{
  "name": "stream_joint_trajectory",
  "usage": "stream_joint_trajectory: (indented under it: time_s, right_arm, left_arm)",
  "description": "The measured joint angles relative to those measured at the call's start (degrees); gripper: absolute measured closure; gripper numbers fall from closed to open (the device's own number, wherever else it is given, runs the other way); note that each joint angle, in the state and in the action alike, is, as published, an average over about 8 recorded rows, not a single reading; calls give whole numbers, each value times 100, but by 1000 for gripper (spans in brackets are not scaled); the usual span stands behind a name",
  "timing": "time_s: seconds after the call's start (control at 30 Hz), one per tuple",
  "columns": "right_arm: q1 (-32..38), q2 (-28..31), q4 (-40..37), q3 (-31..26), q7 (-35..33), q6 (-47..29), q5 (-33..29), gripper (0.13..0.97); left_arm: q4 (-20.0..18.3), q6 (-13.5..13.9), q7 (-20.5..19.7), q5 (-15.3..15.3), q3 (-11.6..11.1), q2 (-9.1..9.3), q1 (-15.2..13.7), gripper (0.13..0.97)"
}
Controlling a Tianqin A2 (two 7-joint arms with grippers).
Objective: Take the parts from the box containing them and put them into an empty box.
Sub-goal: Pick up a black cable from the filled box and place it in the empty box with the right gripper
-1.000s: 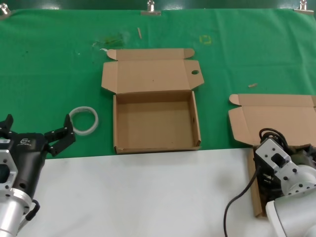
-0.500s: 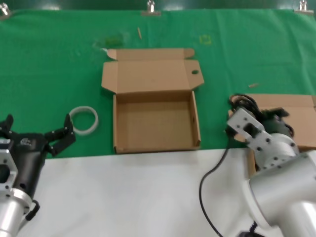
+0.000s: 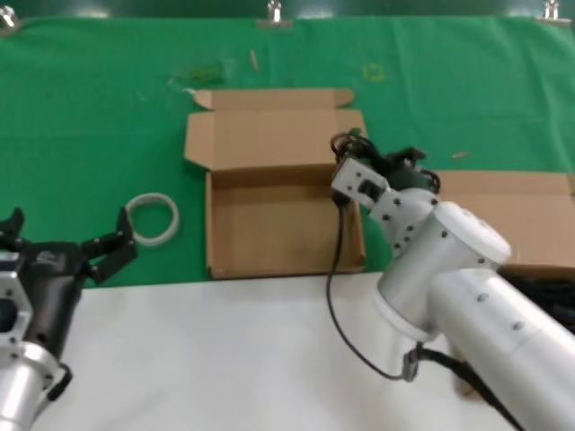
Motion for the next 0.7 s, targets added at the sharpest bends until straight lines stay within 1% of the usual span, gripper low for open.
stream_joint_trajectory:
  time_s: [0.17, 0.3, 0.4, 0.53, 0.7]
  right_arm:
    - [591, 4, -708, -1099, 1124, -320, 7, 899]
    - [905, 5, -912, -1880, 1918, -361, 9, 899]
    - [1046, 7, -942, -2347, 2420, -310, 9, 899]
    - [1066, 10, -875, -2716, 2879, -203, 10, 899]
    - [873, 12, -693, -2766, 3099, -78, 10, 899]
  left_arm:
    - [0, 0, 0, 0, 0, 0, 0, 132]
    - [0, 0, 0, 0, 0, 0, 0, 132]
    - [0, 0, 0, 0, 0, 0, 0, 132]
    - [0, 0, 0, 0, 0, 0, 0, 132]
    - [0, 0, 0, 0, 0, 0, 0, 132]
